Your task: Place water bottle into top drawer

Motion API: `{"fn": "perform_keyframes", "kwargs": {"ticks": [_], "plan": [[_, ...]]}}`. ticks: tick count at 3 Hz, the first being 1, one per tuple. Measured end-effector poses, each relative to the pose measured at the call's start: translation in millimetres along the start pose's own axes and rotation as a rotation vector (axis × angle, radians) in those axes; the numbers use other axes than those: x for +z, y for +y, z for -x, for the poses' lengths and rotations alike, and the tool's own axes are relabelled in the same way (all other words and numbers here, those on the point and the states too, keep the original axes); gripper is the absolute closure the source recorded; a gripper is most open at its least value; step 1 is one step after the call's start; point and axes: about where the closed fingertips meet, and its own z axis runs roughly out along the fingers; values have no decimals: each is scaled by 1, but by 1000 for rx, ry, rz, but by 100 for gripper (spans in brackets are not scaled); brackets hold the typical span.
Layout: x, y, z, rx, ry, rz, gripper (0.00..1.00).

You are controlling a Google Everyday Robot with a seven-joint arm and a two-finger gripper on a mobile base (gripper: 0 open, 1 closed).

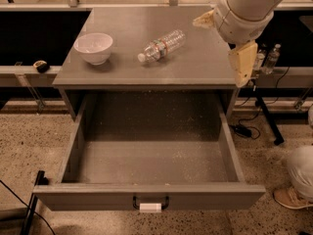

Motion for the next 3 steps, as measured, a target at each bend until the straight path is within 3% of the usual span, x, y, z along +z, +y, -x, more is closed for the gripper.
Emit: {"fn": "perform_keyframes", "kwargs": {"ticks": [2, 3], "plan": [[2, -6, 1, -46, -3, -19, 0], [11, -29, -7, -72, -20, -114, 0]]}}
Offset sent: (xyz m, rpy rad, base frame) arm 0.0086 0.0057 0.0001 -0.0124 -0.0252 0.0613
